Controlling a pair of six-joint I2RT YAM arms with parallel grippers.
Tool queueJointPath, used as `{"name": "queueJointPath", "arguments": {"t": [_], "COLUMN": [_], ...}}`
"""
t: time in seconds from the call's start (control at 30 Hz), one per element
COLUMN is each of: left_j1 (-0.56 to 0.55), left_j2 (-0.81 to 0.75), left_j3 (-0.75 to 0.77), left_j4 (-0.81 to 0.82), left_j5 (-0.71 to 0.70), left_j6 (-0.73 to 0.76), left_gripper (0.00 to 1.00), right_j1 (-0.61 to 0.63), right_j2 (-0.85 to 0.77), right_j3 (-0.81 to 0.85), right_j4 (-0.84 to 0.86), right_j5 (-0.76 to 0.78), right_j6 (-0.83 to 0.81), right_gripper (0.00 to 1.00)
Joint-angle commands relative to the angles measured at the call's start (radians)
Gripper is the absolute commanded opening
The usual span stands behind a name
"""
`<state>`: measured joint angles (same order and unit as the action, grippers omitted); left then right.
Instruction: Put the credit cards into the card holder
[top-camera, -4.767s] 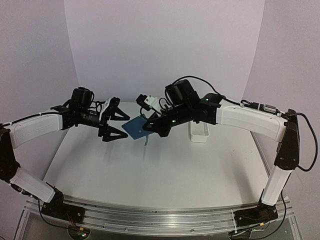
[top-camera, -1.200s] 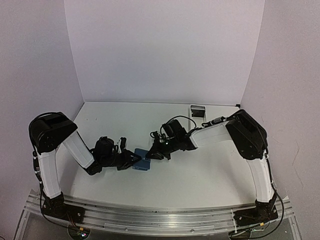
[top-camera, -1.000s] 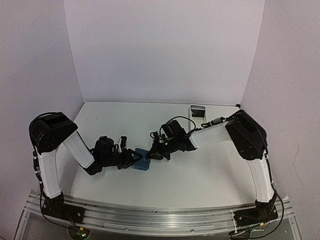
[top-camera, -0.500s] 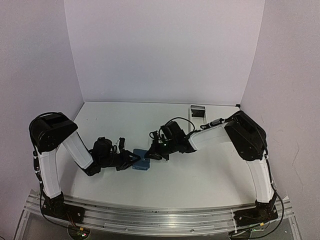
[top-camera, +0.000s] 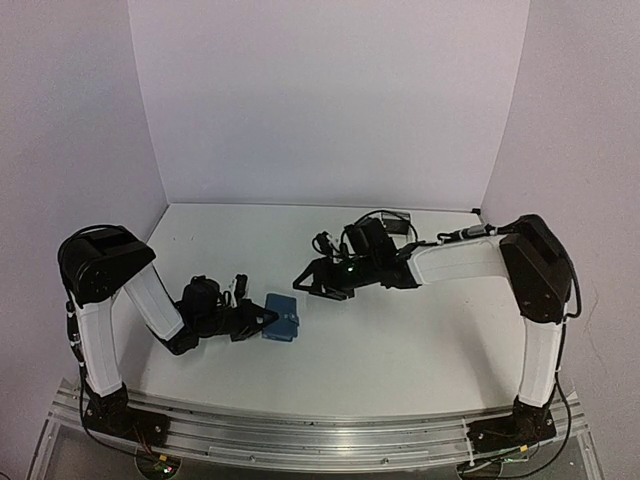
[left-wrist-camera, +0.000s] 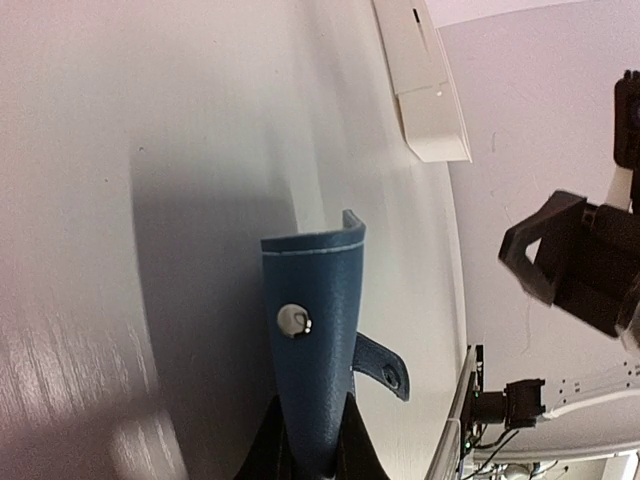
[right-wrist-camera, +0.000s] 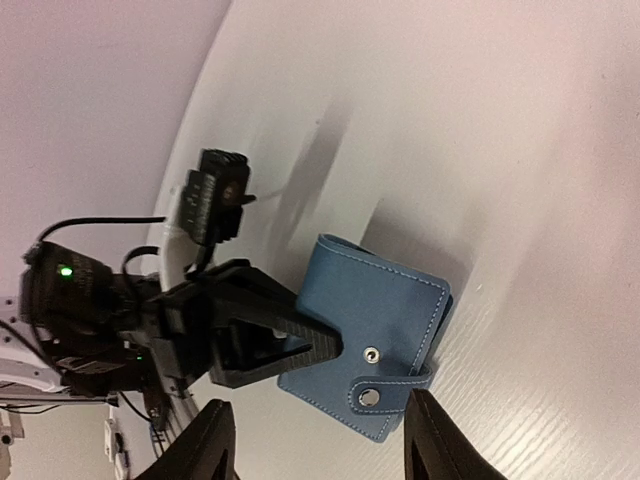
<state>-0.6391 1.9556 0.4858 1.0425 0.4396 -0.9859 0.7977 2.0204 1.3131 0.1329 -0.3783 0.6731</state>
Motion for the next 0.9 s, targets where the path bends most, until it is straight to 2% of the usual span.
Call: {"name": "queueJointPath", "arguments": {"t": [0.0,0.17,0.33,0.43,0.57,0.73,0.87], "left_j1": [0.026,0.061,0.064,0.065,0.065,0.063,0.062], "left_j2": [-0.005,-0.066,-0.153,-0.187,-0.207,-0.227,-0.217], "left_j3": [-0.028,0.05,0.116,0.158,0.201,0.244,0.214], "left_j4": [0.203,0.38,0.415,0.414,0.418,0.337,0.207], "left_j5": [0.157,0.394,0.521,0.575,0.657,0.691,0.608], "left_j6": [0.092,0.076,0.066,0.073,0.114,0.17,0.246], "left_gripper": [0.0,0.0,0.0,0.0,0.0,0.0,0.0], "right_j1": [-0.047,-0.055,-0.057,-0.057,-0.069,-0.095,-0.094], "right_j2": [-0.123,-0.264,-0.398,-0.429,-0.423,-0.385,-0.345], "right_j3": [-0.094,-0.255,-0.344,-0.367,-0.369,-0.359,-0.422], "right_j4": [0.004,0.082,0.177,0.254,0.306,0.37,0.571], "right_j5": [-0.174,-0.198,-0.172,-0.239,-0.267,-0.33,-0.279], "right_j6": [-0.161,-0.287,-0.364,-0.37,-0.403,-0.359,-0.19], "right_gripper": [0.6,0.67,0.76,0.75,0.69,0.69,0.71]}}
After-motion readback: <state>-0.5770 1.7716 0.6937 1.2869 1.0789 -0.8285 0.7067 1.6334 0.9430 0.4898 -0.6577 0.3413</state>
